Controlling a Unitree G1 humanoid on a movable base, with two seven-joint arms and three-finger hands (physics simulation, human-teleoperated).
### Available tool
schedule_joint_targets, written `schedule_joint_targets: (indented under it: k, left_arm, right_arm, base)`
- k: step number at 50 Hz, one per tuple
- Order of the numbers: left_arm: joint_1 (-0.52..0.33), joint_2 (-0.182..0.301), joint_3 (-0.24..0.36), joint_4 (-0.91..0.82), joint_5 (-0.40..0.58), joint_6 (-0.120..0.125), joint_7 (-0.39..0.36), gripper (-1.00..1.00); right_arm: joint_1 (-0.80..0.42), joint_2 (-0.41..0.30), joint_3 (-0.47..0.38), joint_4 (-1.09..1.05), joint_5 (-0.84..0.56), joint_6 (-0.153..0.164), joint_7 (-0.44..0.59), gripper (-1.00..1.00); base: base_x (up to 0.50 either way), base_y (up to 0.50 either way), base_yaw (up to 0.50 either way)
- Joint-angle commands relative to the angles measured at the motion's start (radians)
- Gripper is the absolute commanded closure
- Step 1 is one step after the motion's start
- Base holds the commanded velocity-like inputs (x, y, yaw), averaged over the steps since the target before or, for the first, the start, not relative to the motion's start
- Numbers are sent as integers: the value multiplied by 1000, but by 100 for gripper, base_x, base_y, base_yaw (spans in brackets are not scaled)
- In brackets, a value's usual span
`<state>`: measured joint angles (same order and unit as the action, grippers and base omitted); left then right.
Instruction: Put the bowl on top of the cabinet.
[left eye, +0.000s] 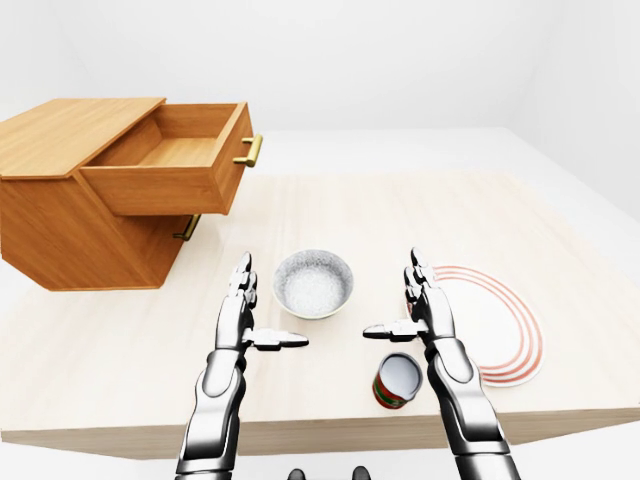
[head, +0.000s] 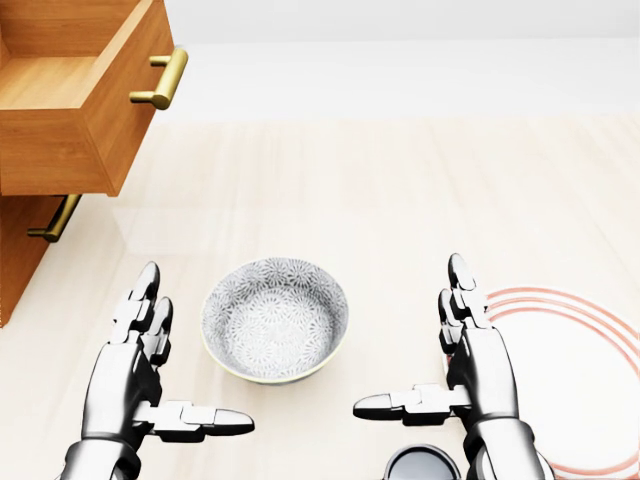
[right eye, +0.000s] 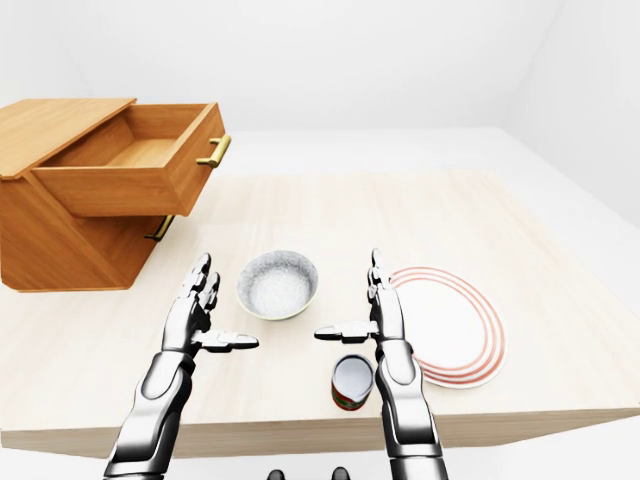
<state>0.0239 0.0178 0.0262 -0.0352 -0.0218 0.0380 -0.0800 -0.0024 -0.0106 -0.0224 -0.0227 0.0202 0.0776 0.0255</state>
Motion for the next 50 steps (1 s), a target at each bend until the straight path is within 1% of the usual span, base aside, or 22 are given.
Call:
schedule_joint_targets:
  k: [1,5,8,10,11,16,18,20,21,22,25,29,31,32,34,35,39,41,42,46,49,50]
  left_arm:
    - [5,-3,-6,2,7,-10,-7,-100]
    - [4,-4,-12,18,16,-24,-5,-100]
    - [4,-5,-13,11,16,-19,-4,-100]
    - [5,-5,-13,13,16,-25,-4,-100]
    - [7,-6,-13,12,16,-34,0,-100]
    - [29,-6,-24,-11,23,-36,-8,-100]
    - [30,-5,-22,3,33,-48,-2,-100]
    - [30,-5,-22,3,34,-48,-2,-100]
    - [41,-5,-29,9,60,-72,10,-100]
    - [46,-6,-30,9,66,-78,14,-100]
    - [55,-7,-37,2,90,-89,25,-100]
    - [65,-5,-41,-8,108,-93,26,-100]
    - [78,-6,-48,-4,148,-123,53,-100]
    - [82,-6,-51,4,173,-125,72,-100]
    - [79,-6,-55,25,236,-125,125,-100]
    - [79,-6,-54,26,239,-125,127,-100]
    - [63,-9,-62,74,354,-125,242,-100]
    - [59,-9,-67,83,374,-125,258,-100]
    - [49,-8,-71,108,425,-125,310,-100]
    - [42,-3,-96,154,569,-125,441,-100]
    - [49,-8,-109,146,613,-125,481,-100]
    - [43,-7,-118,170,656,-125,511,-100]
  right_arm:
    - [-2,0,0,3,2,3,0,-100]
    - [-1,-1,-2,-3,3,9,0,-100]
    - [0,-2,-3,-4,4,5,1,-100]
    - [3,-1,-3,-7,2,-9,1,-100]
    - [5,-1,-2,-8,-11,-20,-12,-100]
    - [6,1,-1,-8,-14,-24,-19,-100]
    - [2,1,-3,-2,-12,-26,-22,-100]
    - [2,1,-3,-1,-12,-26,-23,-100]
    - [1,2,-5,-2,-9,-22,-25,-100]
    - [1,2,-5,0,-9,-24,-26,-100]
    - [2,2,-4,-3,-9,-20,-29,-100]
    - [2,1,-5,-6,-6,-19,-30,-100]
    - [-2,1,-6,5,-6,-25,-31,-100]
    - [-4,1,-7,11,-5,-27,-31,-100]
    - [-1,2,-3,7,-6,-27,-31,-100]
    - [-1,2,-2,7,-7,-27,-31,-100]
    - [2,2,0,0,-7,-24,-29,-100]
    - [1,3,3,5,-10,-29,-29,-100]
    - [1,4,4,10,-12,-32,-29,-100]
    - [2,2,2,3,-10,-27,-27,-100]
    - [0,2,1,10,-10,-32,-26,-100]
    - [0,2,2,11,-12,-33,-27,-100]
  base:
    - [50,0,0]
    - [50,0,0]
    - [50,0,0]
    - [50,0,0]
    - [50,6,0]
    - [10,1,0]
    - [0,0,0]
    - [0,0,0]
    - [0,0,0]
    - [0,0,0]
    - [0,0,0]
    - [0,0,0]
    - [0,0,0]
    - [0,0,0]
    - [0,0,0]
    - [0,0,0]
    - [0,0,0]
    - [0,0,0]
    - [0,0,0]
    - [0,0,0]
    - [0,0,0]
    - [0,0,0]
